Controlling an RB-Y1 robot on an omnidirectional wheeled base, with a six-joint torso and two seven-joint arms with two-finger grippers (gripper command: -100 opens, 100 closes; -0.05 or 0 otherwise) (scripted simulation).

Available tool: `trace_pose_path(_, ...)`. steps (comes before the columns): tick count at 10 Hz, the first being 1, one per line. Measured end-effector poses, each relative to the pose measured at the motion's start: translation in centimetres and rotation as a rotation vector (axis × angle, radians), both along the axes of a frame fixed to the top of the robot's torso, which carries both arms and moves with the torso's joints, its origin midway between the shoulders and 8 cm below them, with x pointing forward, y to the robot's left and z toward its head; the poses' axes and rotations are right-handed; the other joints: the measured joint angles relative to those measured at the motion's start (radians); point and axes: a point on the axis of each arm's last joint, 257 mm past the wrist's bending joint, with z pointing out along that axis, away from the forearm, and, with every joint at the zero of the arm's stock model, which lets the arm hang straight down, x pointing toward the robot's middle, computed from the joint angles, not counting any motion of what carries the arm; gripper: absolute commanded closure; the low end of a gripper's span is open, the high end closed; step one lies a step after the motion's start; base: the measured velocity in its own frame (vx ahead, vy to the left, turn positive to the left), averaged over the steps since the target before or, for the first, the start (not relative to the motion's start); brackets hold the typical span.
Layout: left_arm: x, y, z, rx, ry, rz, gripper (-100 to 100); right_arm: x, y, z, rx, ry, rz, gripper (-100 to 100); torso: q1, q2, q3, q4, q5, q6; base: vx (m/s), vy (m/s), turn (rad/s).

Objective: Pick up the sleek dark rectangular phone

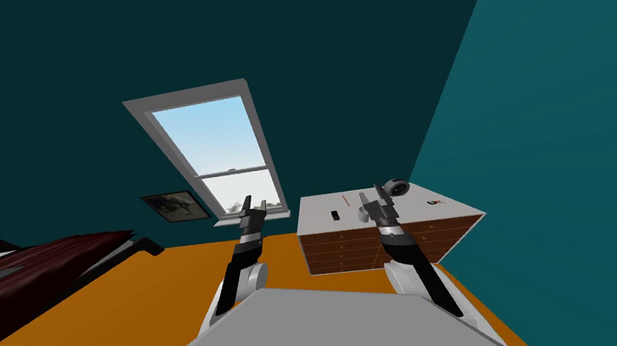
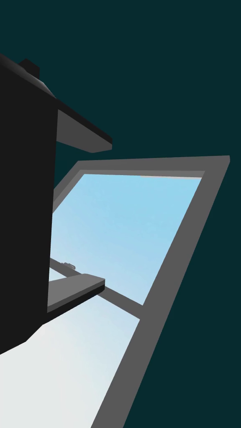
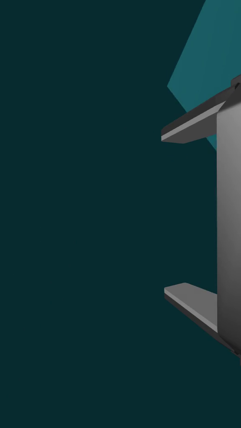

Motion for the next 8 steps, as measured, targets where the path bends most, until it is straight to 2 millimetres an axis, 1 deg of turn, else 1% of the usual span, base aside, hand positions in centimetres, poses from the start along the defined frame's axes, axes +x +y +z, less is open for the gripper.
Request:
trace_pose_path(1,0.0,0.0,0.0,0.000,0.000,0.000,0,0.8,0.5,-1.0,0.016,0.023,0.021,-100,0.000,0.000,0.000,0.000,0.000,0.000,0.003,0.026,-0.027)
trace_pose_path(3,0.0,0.0,0.0,0.000,0.000,0.000,0,3.1,1.4,-2.8,0.066,0.088,0.081,-100,0.001,0.000,0.000,0.000,0.000,0.000,0.010,0.032,-0.020)
trace_pose_path(5,0.0,0.0,0.0,0.000,0.000,0.000,0,4.8,2.0,-4.7,0.103,0.148,0.118,-100,0.000,0.000,0.000,0.000,0.000,0.000,0.005,0.024,-0.017)
trace_pose_path(7,0.0,0.0,0.0,0.000,0.000,0.000,0,6.1,2.9,-6.0,0.137,0.197,0.152,-100,0.000,0.000,0.000,0.000,0.000,0.000,0.008,0.027,-0.027)
trace_pose_path(8,0.0,0.0,0.0,0.000,0.000,0.000,0,7.3,3.5,-6.8,0.167,0.233,0.180,-100,0.001,0.000,0.000,0.000,0.000,0.000,0.003,0.029,-0.015)
